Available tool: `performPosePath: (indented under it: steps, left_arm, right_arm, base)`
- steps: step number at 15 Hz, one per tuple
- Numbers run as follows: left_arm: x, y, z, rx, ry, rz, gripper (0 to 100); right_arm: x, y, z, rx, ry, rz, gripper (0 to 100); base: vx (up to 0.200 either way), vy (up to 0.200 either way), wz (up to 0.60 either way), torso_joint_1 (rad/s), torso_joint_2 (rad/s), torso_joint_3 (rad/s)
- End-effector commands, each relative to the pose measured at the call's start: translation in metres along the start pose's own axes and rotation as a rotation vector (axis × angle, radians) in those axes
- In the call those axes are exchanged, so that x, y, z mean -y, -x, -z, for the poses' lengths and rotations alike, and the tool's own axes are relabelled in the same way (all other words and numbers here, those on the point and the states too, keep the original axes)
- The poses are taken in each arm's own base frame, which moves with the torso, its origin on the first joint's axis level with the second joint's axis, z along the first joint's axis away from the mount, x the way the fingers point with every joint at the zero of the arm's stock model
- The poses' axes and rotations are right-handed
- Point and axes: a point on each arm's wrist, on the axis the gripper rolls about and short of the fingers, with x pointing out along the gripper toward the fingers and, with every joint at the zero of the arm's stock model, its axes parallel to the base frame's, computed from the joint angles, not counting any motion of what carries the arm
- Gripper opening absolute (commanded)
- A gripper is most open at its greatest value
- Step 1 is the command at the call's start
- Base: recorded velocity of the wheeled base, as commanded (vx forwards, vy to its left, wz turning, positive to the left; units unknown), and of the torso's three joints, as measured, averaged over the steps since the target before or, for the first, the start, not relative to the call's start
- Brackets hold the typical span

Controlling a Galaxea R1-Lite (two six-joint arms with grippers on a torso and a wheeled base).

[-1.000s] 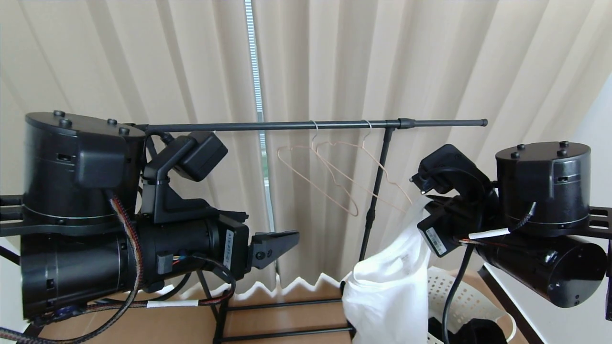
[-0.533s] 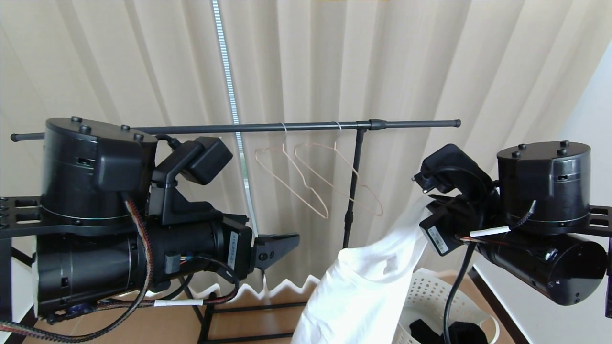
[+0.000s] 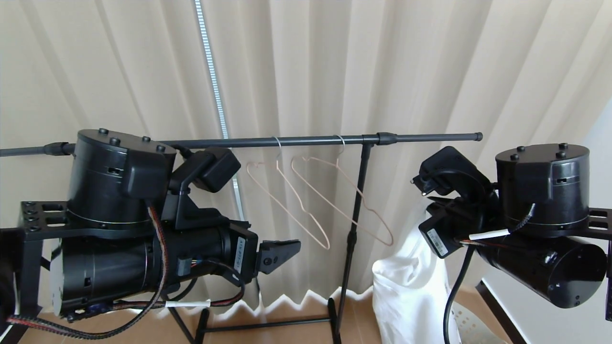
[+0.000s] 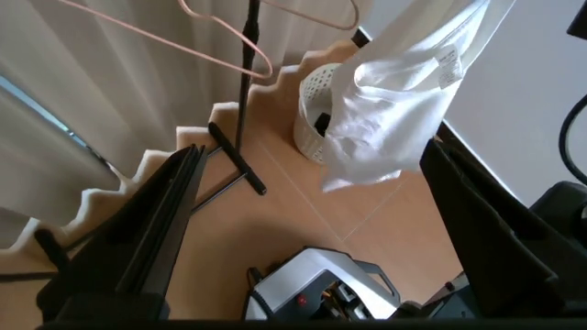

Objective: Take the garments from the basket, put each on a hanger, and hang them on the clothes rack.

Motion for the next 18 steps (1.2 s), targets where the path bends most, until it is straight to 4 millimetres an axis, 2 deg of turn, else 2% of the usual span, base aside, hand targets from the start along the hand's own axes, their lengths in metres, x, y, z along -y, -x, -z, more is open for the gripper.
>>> performPosePath:
  steps: [1, 3, 6, 10, 11, 12, 13, 18]
  left_arm:
    - [0.0, -0.008, 0.001, -0.019, 0.0, -0.003, 100]
    - [-0.003, -0.033, -0.001, -0.051, 0.003, -0.103, 100]
    - [-0.008, -0.084, -0.002, -0.104, -0.01, -0.275, 100]
    - [-0.006, -0.109, -0.02, -0.151, 0.012, -0.291, 100]
    - [-0.007, -0.12, -0.029, -0.155, 0.042, -0.305, 100]
    - [-0.012, -0.126, -0.033, -0.154, 0.053, -0.326, 100]
    - [-0.019, -0.139, -0.037, -0.156, 0.078, -0.361, 100]
    - [-0.034, -0.182, -0.034, -0.205, 0.117, -0.486, 100]
  right_arm:
    - [0.0, 0.0, 0.0, -0.001, 0.003, 0.0, 0]
    - [-0.001, -0.001, 0.0, -0.003, 0.007, -0.001, 0]
    - [-0.002, -0.002, 0.001, -0.008, 0.012, -0.004, 0]
    - [-0.004, -0.004, 0.002, -0.013, 0.015, -0.005, 0]
    - [-0.003, -0.004, 0.001, -0.011, 0.012, -0.001, 0]
    - [-0.003, -0.004, 0.001, -0.01, 0.013, -0.004, 0]
    - [-0.003, -0.004, 0.001, -0.01, 0.012, -0.003, 0]
    - [-0.001, -0.005, 0.001, -0.012, 0.009, 0.002, 0]
  base:
    - [0.0, 0.0, 0.0, 0.0, 0.0, 0.0]
    - [0.0, 0.0, 0.0, 0.0, 0.0, 0.0]
    - [0.0, 0.0, 0.0, 0.0, 0.0, 0.0]
    - [0.0, 0.0, 0.0, 0.0, 0.0, 0.0]
    - [0.0, 0.0, 0.0, 0.0, 0.0, 0.0]
    - [0.0, 0.0, 0.0, 0.0, 0.0, 0.0]
    - [0.0, 0.0, 0.0, 0.0, 0.0, 0.0]
    - [0.0, 0.0, 0.0, 0.0, 0.0, 0.0]
